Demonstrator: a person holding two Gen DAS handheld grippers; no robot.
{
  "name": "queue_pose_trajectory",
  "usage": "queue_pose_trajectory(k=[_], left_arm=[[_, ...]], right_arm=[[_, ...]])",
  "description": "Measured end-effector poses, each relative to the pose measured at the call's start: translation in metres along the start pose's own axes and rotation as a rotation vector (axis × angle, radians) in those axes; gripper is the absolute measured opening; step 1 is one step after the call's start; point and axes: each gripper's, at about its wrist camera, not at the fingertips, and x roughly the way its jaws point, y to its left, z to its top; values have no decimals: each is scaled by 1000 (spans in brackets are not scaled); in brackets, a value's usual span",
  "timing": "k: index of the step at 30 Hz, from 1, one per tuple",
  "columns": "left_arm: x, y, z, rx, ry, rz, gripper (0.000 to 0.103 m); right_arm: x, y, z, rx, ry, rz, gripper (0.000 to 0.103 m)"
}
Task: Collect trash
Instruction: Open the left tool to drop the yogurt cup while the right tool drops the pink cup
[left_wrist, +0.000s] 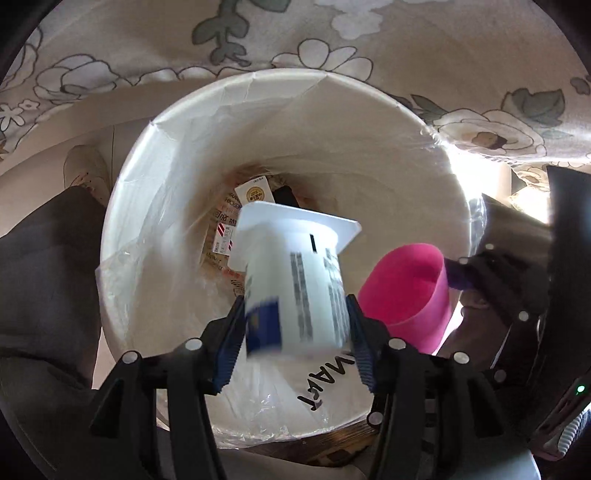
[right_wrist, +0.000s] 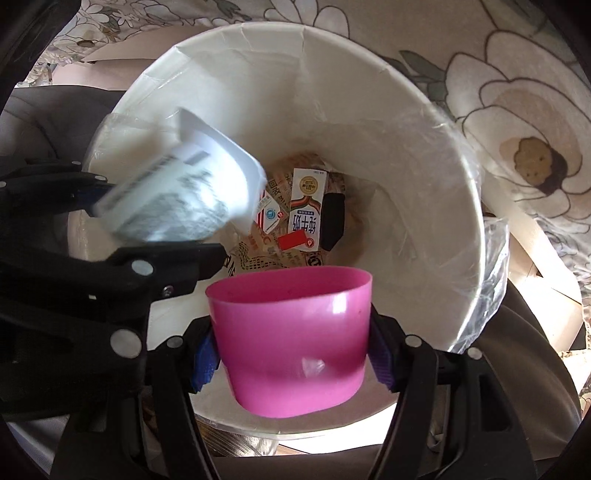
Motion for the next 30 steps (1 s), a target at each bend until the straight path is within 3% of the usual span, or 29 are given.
queue_pose_trajectory(k=[2, 18, 23, 30], left_arm=[[0, 2, -1, -10, -5, 4, 65], [-3, 8, -3, -37, -21, -18, 66], [-25, 2, -12, -13, -56, -19, 66], [-95, -18, -31, 84, -175, 17, 69]], right_arm=[[8, -1, 2, 3, 10, -4, 68], [-5, -9, -5, -2, -8, 8, 68], [-13, -4, -10, -8, -27, 16, 68], [-71, -6, -30, -10, -125, 70, 68]])
